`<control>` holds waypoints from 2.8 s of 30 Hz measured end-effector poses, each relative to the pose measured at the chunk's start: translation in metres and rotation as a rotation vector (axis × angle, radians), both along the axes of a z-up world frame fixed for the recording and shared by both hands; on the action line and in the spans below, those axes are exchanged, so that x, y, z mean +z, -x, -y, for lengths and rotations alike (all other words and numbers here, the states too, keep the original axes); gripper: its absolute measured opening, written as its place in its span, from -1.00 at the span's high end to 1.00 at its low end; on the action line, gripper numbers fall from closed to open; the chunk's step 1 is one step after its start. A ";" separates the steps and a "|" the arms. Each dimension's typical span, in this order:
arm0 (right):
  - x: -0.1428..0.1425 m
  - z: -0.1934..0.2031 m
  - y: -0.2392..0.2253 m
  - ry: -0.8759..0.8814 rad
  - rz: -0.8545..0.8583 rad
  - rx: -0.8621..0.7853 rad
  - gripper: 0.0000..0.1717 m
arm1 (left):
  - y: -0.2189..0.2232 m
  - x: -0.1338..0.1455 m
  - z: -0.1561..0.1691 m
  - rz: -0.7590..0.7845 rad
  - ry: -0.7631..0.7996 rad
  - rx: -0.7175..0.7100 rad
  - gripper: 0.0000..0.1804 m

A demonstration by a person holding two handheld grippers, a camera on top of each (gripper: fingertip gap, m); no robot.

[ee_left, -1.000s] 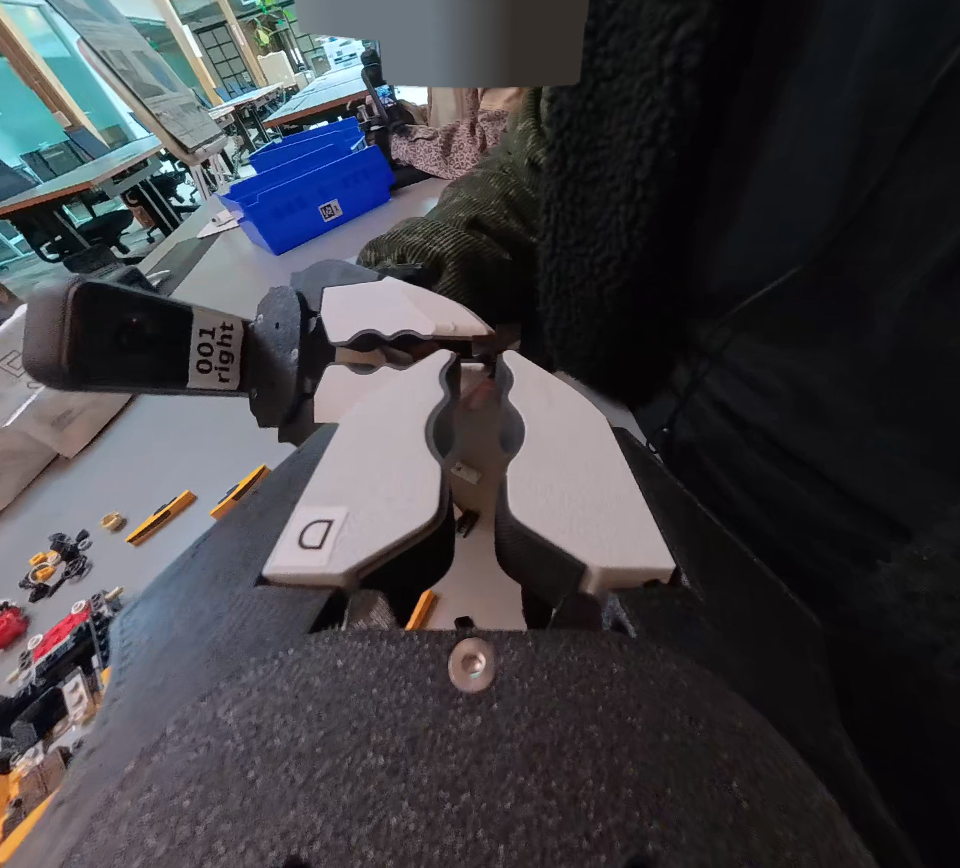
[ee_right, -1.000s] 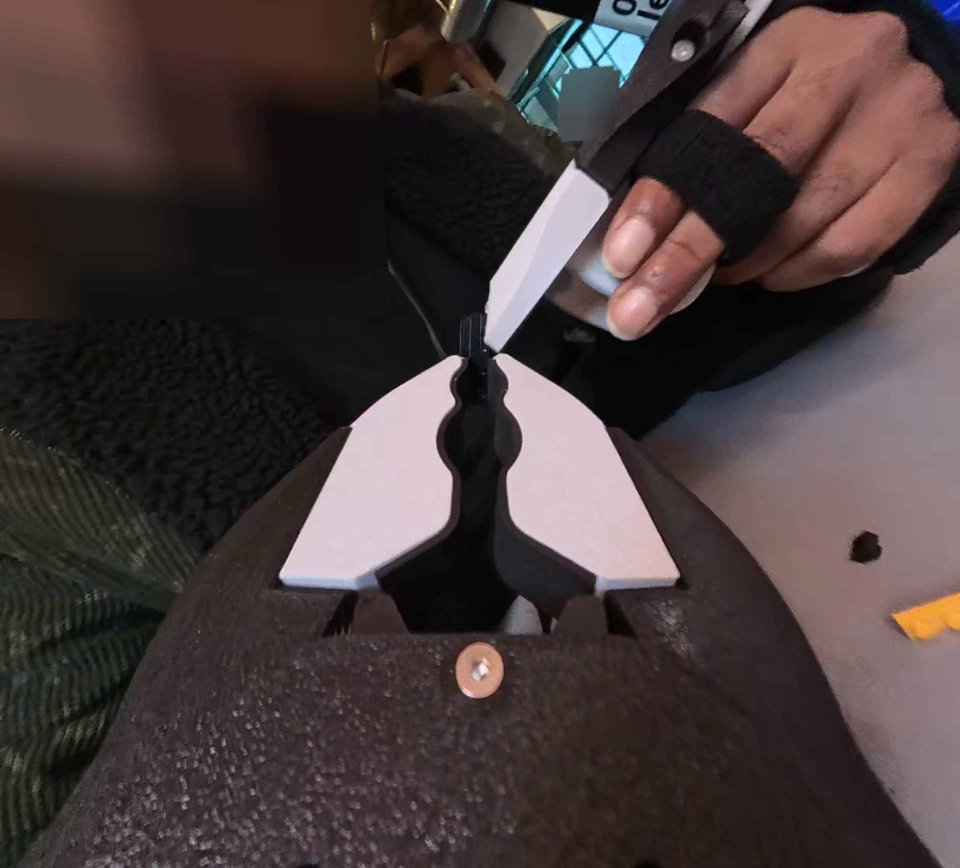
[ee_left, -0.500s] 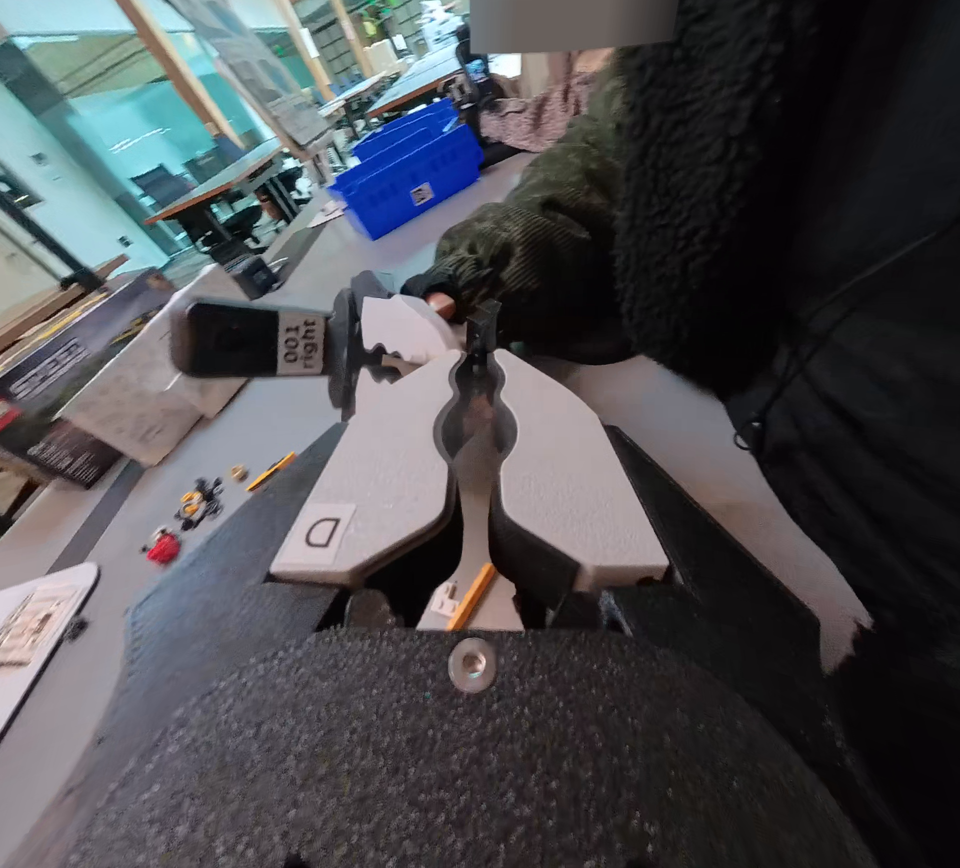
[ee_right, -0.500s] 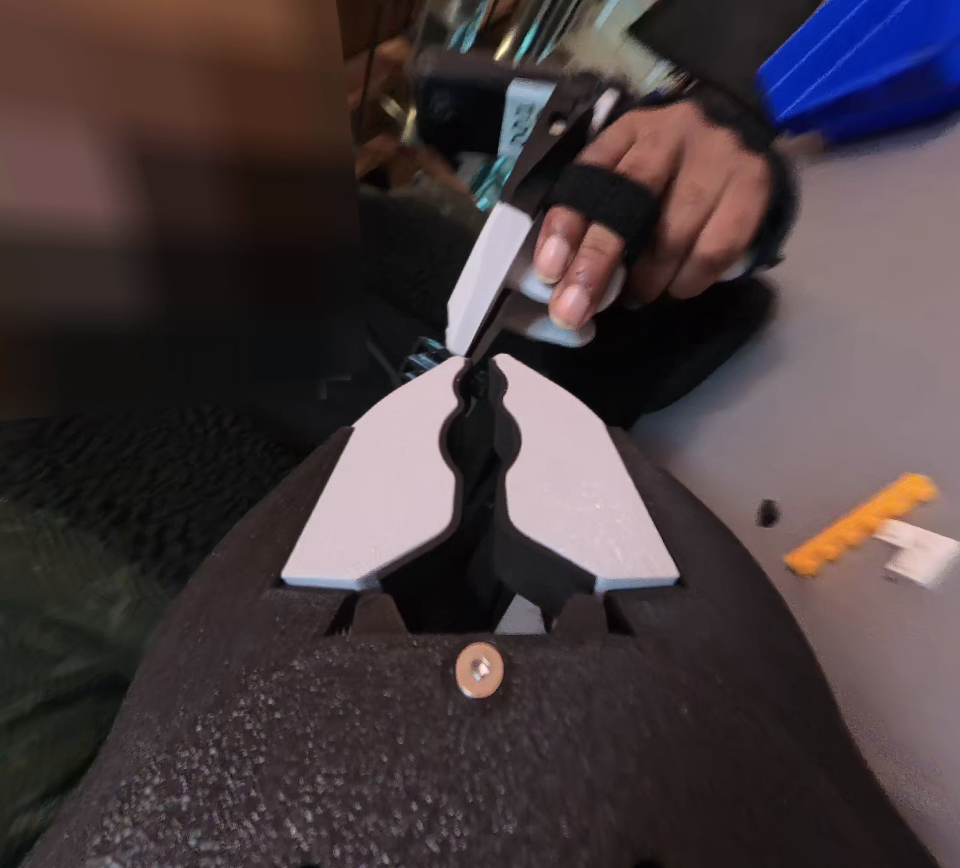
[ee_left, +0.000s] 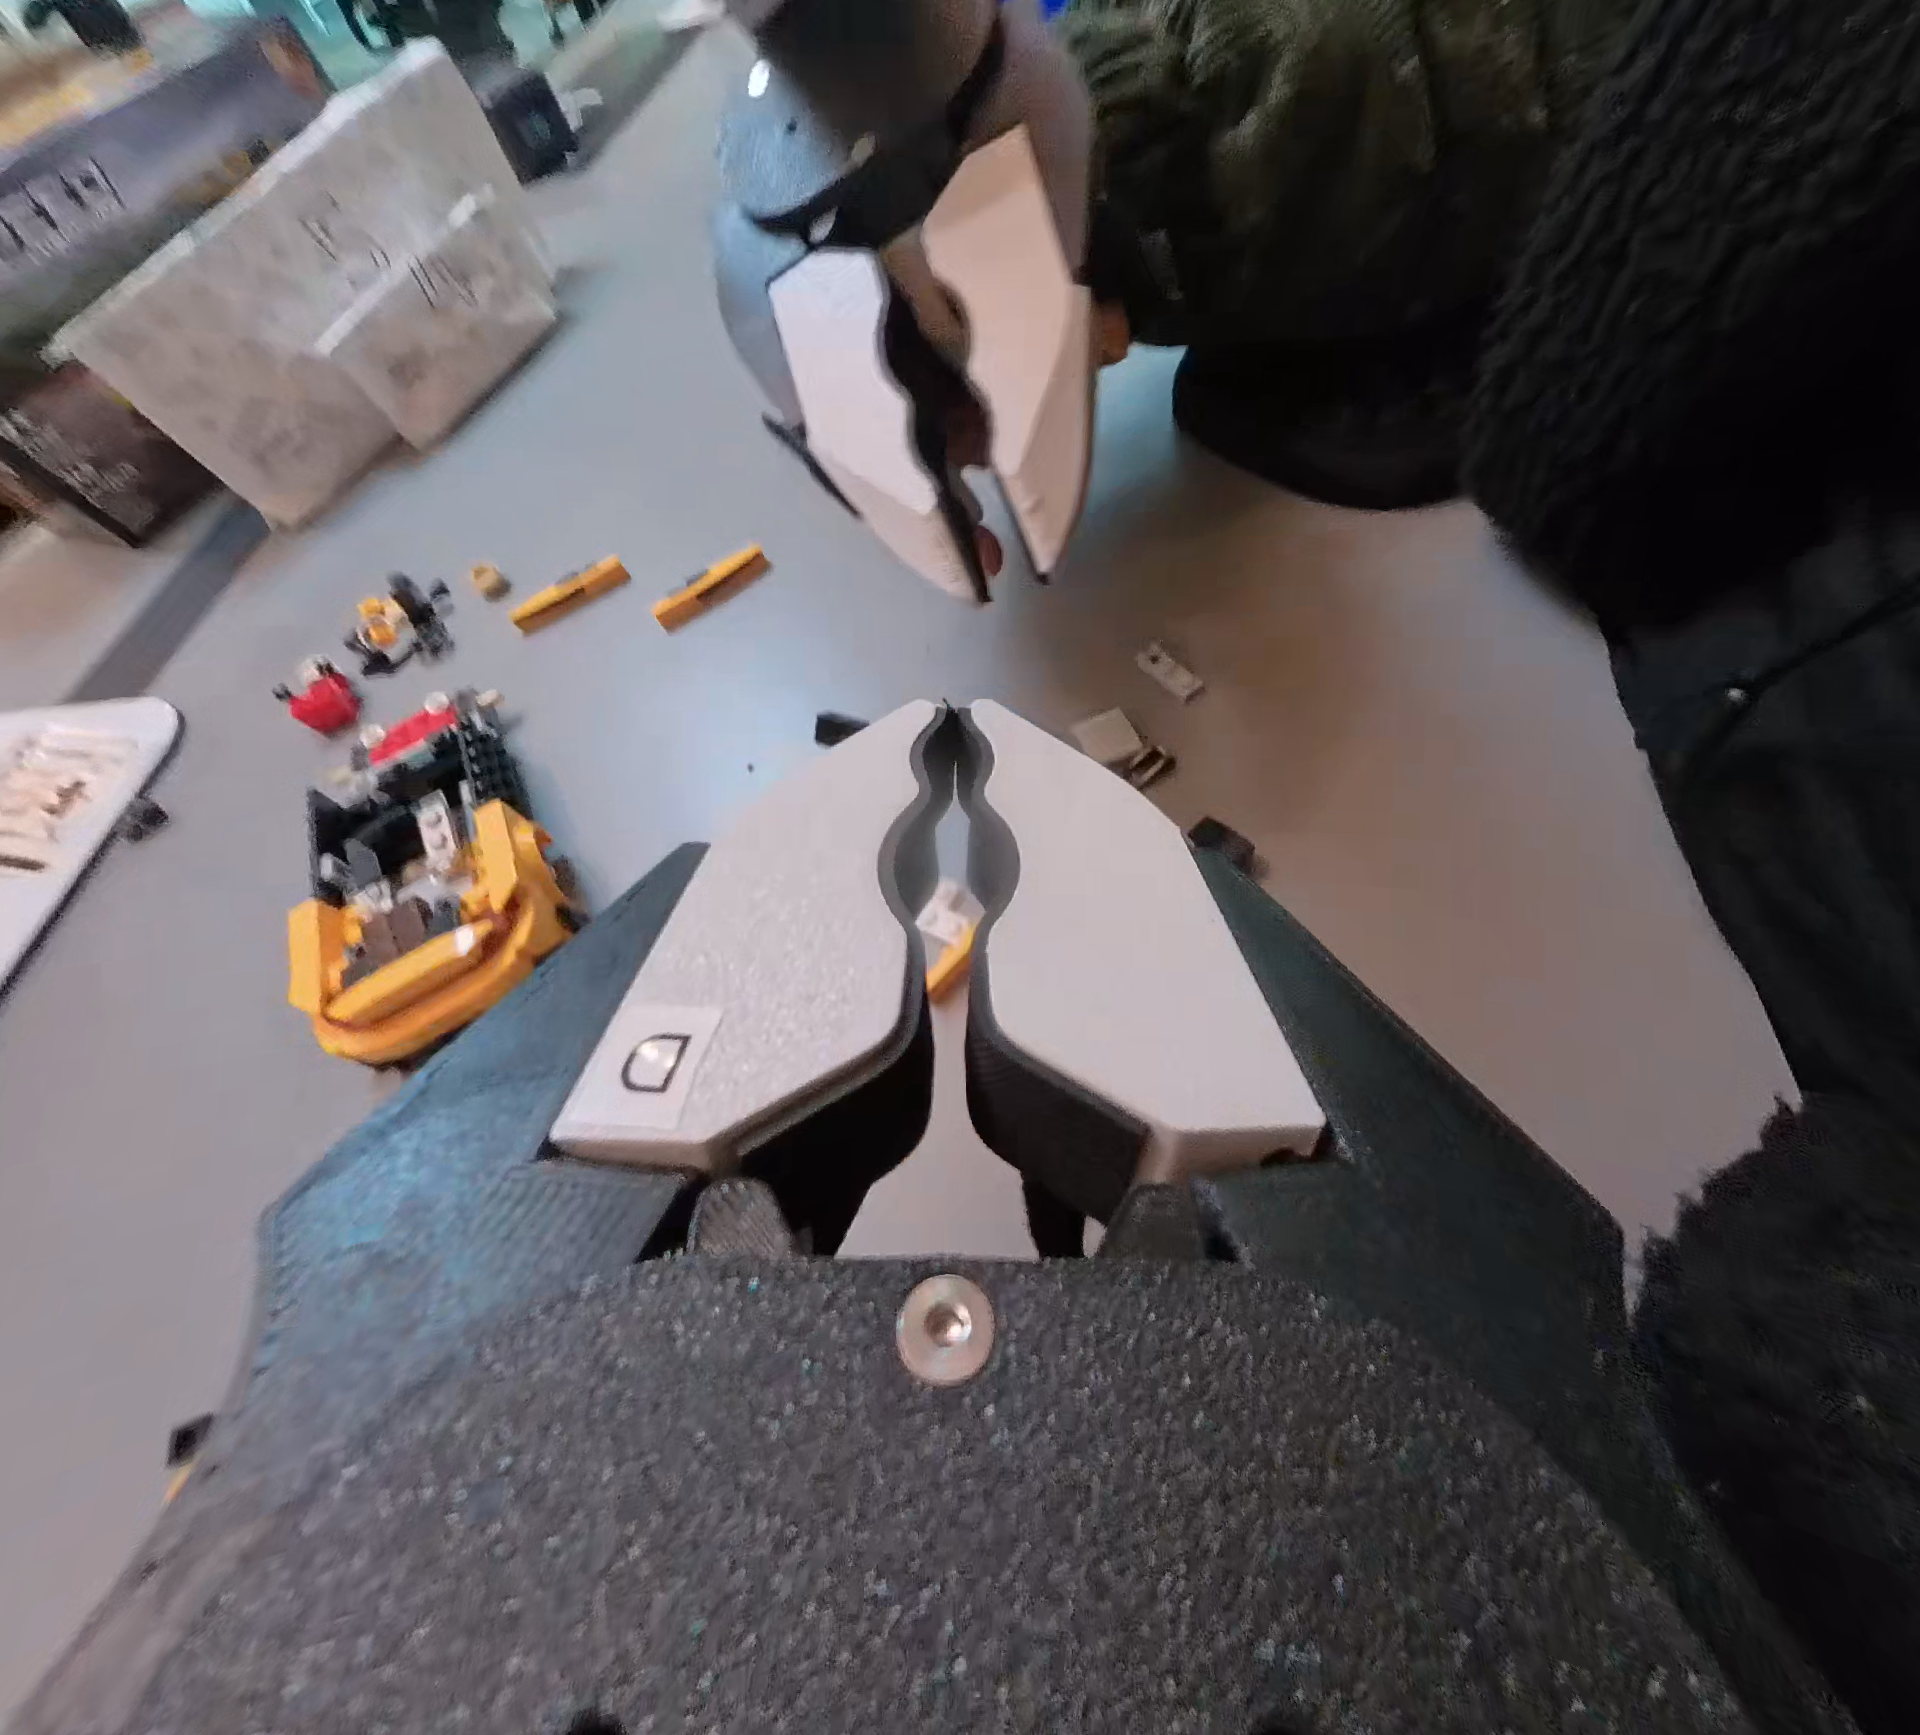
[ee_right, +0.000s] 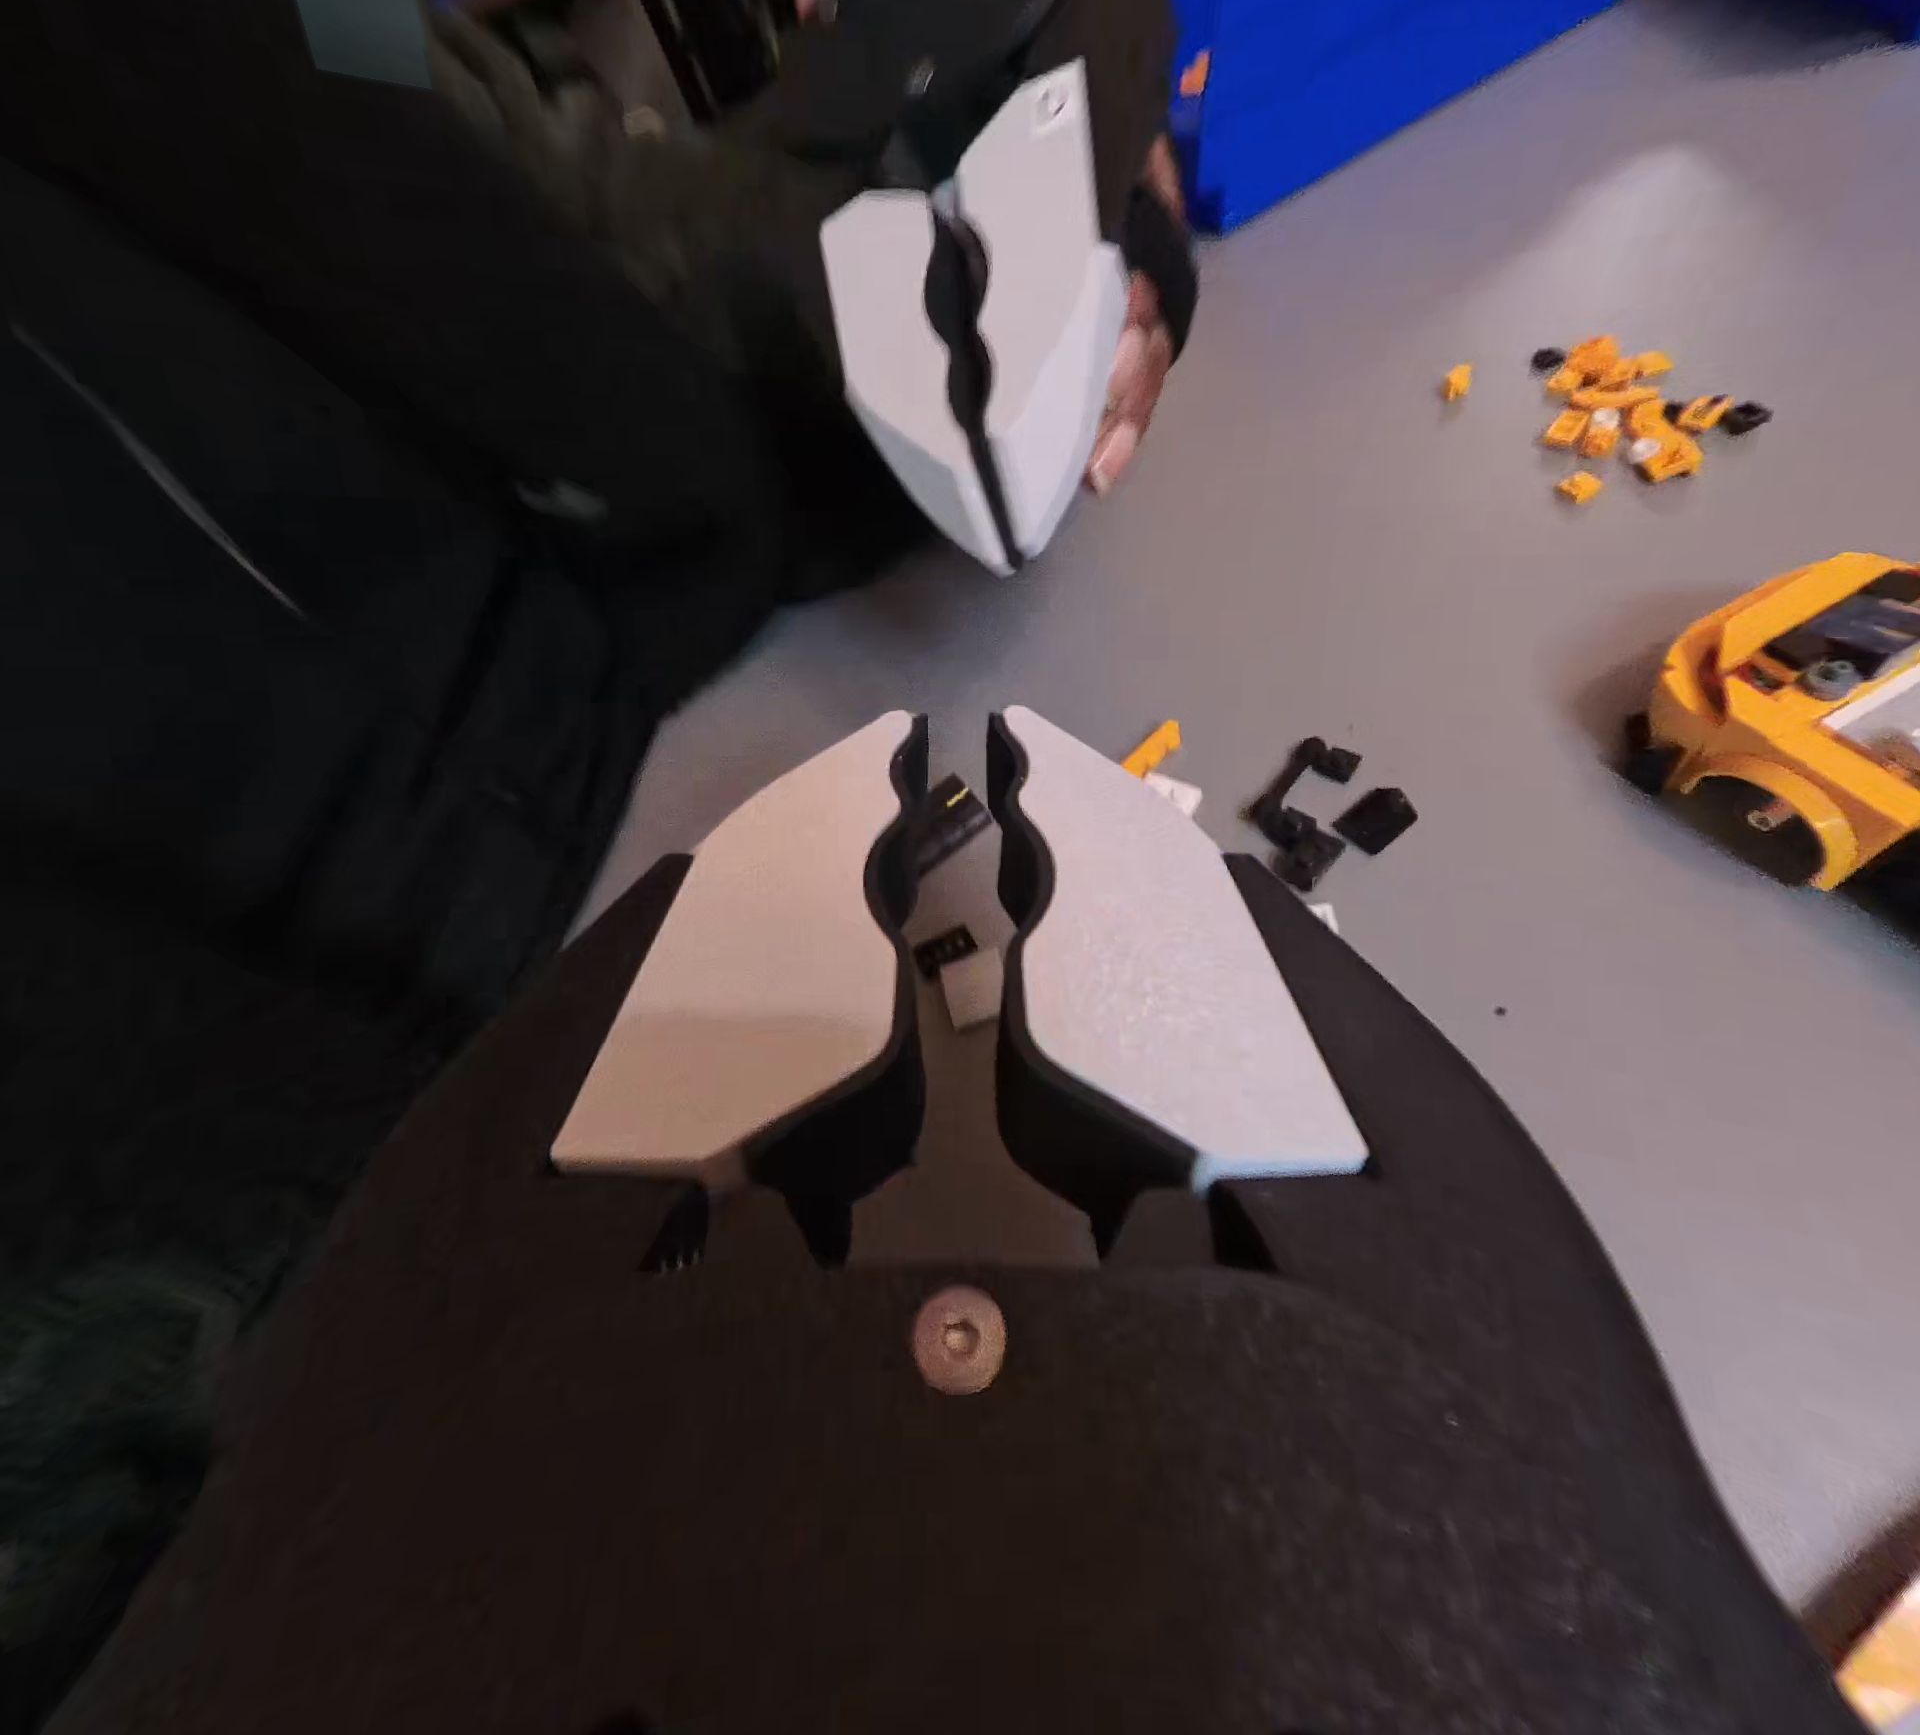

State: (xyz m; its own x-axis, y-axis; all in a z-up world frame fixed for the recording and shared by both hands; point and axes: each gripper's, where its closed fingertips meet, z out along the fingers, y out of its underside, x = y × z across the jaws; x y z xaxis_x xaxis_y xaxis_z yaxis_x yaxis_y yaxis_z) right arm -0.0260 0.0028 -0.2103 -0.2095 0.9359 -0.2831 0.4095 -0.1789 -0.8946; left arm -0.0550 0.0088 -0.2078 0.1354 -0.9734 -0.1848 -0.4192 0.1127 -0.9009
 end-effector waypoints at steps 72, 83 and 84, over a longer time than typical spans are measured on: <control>0.016 -0.039 0.026 -0.563 0.078 -0.417 0.90 | -0.007 0.026 -0.021 0.208 0.139 0.202 0.90; 0.024 -0.054 0.023 -1.219 0.137 -0.518 0.92 | -0.001 0.022 -0.039 0.389 0.536 0.310 0.93; 0.024 -0.054 0.022 -1.250 0.146 -0.518 0.92 | -0.001 0.021 -0.040 0.400 0.560 0.314 0.93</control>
State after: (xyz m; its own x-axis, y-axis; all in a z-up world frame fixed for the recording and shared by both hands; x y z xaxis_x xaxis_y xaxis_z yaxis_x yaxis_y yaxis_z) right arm -0.0484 0.0571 -0.1868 0.2000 0.5426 0.8158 0.6474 0.5518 -0.5257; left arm -0.0542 0.0489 -0.1867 0.3747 -0.8119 0.4477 0.0149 -0.4775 -0.8785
